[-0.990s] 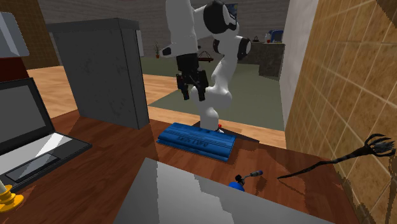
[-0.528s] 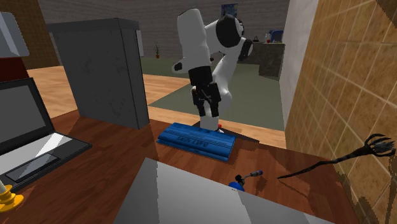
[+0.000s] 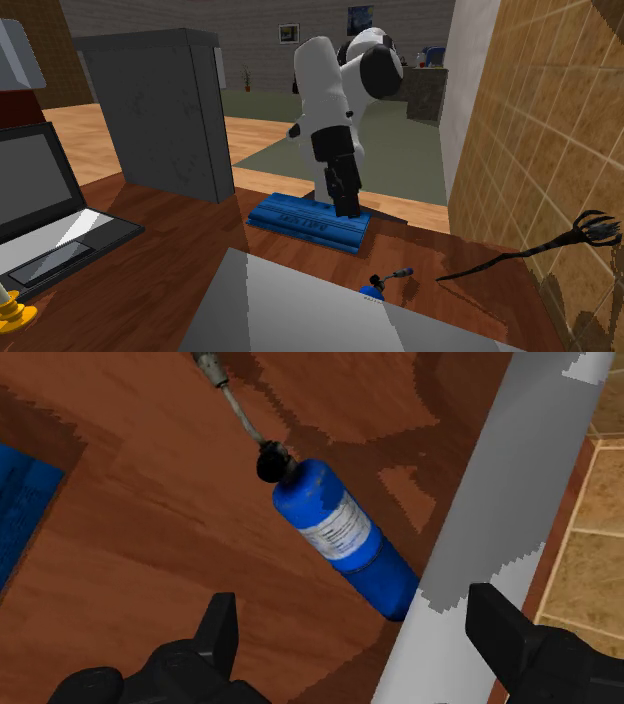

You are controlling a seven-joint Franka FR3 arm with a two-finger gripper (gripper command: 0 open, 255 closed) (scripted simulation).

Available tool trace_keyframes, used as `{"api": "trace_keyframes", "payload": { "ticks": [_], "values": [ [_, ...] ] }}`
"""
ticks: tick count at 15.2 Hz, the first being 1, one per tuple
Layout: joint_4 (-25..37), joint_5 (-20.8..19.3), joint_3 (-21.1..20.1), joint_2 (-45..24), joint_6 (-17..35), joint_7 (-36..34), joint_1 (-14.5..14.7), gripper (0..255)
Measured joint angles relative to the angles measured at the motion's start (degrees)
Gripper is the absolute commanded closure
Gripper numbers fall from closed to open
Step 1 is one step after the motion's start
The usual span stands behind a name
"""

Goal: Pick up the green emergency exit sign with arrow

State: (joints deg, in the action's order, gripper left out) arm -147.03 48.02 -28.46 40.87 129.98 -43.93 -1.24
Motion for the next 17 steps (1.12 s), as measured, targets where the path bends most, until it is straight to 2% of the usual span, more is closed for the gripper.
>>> {"api": "trace_keyframes", "payload": {
  "ticks": [5, 8, 10, 13, 17],
  "values": [
    [3.05, 7.22, -8.06, -8.43, 14.44, -7.27, -2.20, 0],
    [6.67, 9.30, -13.51, -14.75, 23.17, -12.30, -4.85, 0],
    [9.61, 9.06, -17.36, -19.43, 28.98, -16.21, -7.47, 0],
    [11.18, 8.91, -19.44, -22.95, 32.98, -17.72, -8.89, 0],
    [10.42, 11.24, -19.97, -25.86, 36.83, -15.10, -7.90, 0]
  ]
}}
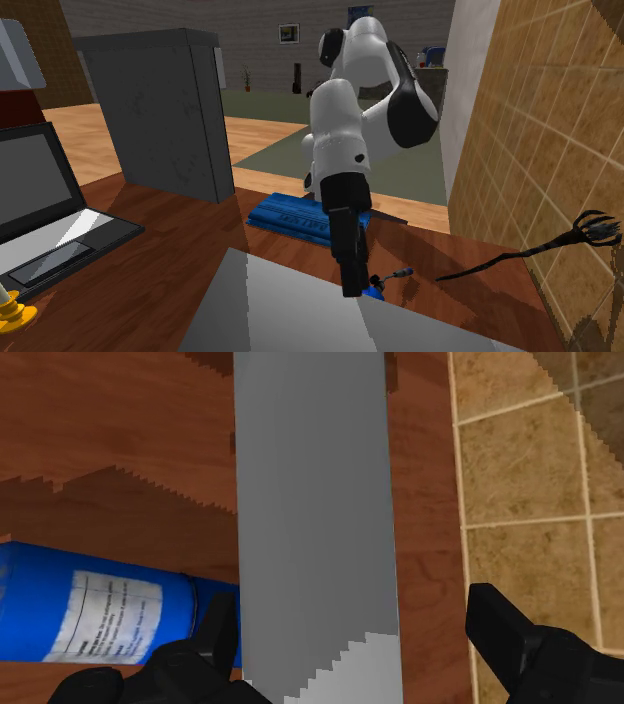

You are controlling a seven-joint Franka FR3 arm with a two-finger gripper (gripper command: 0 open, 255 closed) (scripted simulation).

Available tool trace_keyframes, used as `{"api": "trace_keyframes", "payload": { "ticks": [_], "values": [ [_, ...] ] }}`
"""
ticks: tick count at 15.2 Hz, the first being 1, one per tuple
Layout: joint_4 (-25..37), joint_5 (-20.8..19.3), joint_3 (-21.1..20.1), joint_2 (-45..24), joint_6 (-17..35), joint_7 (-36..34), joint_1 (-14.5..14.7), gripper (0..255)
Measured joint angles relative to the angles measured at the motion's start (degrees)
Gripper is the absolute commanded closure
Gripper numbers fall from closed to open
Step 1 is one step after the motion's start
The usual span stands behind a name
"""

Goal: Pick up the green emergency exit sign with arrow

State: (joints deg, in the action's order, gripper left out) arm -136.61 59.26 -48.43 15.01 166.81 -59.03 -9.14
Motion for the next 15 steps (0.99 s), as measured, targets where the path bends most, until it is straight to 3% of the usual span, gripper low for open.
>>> {"api": "trace_keyframes", "payload": {
  "ticks": [2, 3, 15],
  "values": [
    [-0.49, 1.66, -0.05, -1.56, 2.02, 1.95, 0.84, 0],
    [-0.51, 1.86, -0.09, -1.91, 2.40, 2.26, 0.92, 255],
    [-0.38, 1.08, -0.13, -1.36, 1.61, 1.39, 0.53, 255]
  ]
}}
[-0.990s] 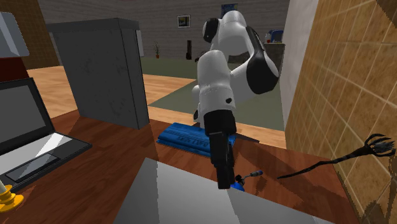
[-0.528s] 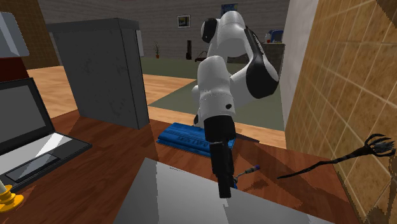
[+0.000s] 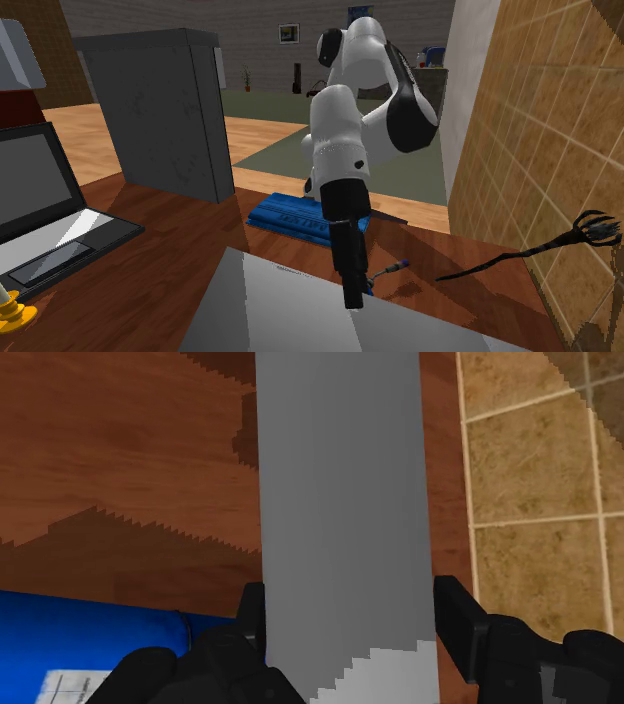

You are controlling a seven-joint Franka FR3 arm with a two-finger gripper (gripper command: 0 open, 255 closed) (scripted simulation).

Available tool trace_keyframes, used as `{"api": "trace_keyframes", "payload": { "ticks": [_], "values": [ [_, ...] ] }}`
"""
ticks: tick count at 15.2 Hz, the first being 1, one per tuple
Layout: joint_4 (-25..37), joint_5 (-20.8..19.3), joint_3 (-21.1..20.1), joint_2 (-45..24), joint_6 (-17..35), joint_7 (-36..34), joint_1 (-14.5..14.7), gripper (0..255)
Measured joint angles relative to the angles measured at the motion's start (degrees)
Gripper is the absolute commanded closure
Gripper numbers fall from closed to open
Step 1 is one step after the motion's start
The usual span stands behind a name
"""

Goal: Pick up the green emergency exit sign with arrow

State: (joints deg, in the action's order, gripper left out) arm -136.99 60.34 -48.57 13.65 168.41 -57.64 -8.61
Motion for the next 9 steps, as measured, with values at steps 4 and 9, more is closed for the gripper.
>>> {"api": "trace_keyframes", "payload": {
  "ticks": [4, 9],
  "values": [
    [0.78, -2.57, 0.29, 2.93, -3.80, -3.28, -1.25, 255],
    [2.33, -5.40, 0.89, 6.21, -8.53, -6.84, -2.64, 255]
  ]
}}
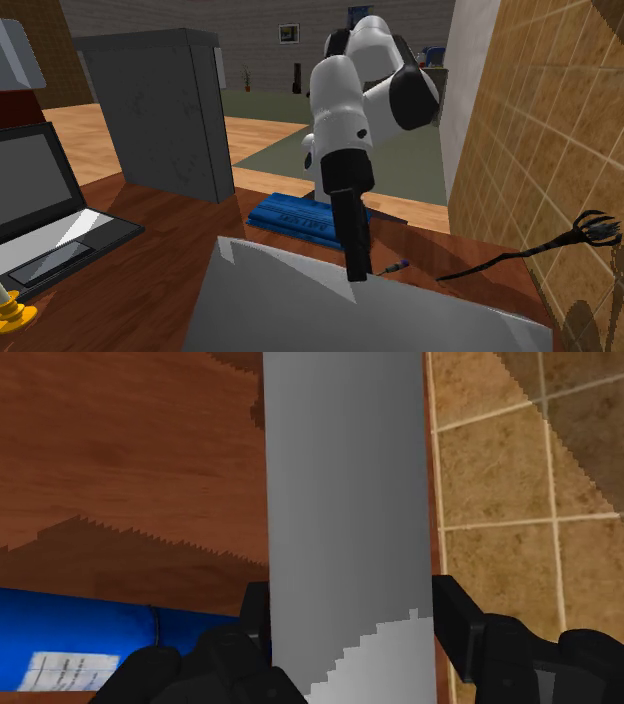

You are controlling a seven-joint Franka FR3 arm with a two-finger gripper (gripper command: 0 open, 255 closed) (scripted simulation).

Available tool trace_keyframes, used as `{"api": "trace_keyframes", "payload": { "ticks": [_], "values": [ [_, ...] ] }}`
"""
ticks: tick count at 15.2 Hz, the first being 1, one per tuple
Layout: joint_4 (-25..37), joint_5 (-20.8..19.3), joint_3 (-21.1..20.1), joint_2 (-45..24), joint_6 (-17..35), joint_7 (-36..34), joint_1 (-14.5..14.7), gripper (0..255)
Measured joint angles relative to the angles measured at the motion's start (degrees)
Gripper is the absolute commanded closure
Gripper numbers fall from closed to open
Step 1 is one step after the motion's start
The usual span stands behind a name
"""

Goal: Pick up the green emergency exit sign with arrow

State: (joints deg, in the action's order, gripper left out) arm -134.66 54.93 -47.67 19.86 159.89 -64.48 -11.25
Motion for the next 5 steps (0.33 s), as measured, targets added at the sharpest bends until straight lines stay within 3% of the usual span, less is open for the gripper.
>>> {"api": "trace_keyframes", "payload": {
  "ticks": [5],
  "values": [
    [1.50, -1.85, 0.66, 2.27, -3.57, -2.34, -0.86, 255]
  ]
}}
